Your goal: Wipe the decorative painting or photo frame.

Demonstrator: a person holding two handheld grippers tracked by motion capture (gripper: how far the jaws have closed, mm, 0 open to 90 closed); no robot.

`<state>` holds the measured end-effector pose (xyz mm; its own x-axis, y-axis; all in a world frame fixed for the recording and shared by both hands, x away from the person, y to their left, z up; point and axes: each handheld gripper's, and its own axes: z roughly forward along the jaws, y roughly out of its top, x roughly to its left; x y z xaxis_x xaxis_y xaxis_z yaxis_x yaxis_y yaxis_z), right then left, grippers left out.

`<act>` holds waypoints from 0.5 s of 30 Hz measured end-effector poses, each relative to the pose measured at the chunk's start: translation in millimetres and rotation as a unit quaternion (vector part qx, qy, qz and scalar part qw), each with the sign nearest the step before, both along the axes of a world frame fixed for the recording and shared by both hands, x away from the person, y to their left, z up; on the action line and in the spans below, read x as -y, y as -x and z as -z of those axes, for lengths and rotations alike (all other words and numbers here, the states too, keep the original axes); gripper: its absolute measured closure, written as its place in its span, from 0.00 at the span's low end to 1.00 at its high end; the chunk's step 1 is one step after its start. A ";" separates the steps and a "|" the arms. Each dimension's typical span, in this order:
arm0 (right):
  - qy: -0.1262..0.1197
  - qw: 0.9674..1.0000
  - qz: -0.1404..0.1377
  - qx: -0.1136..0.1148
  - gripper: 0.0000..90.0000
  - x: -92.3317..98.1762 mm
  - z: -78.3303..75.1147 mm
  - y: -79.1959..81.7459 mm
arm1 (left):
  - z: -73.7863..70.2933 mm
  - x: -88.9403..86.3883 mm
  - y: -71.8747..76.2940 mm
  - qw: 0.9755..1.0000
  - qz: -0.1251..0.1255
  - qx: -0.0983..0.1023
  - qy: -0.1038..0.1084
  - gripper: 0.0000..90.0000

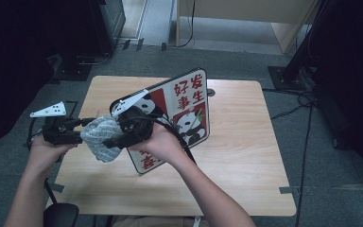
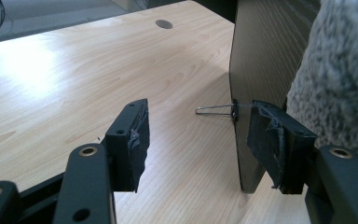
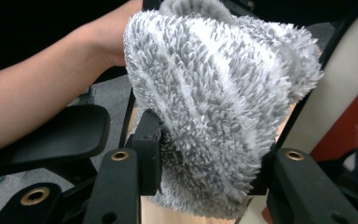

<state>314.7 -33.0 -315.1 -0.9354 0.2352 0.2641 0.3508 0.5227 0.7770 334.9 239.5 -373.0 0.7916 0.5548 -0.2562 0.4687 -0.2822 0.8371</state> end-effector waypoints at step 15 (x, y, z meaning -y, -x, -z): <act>0.006 1.000 0.000 -0.009 0.66 8.1 20.4 4.2 | 0.0 1.8 0.7 1.000 0.004 0.002 -0.002 0.44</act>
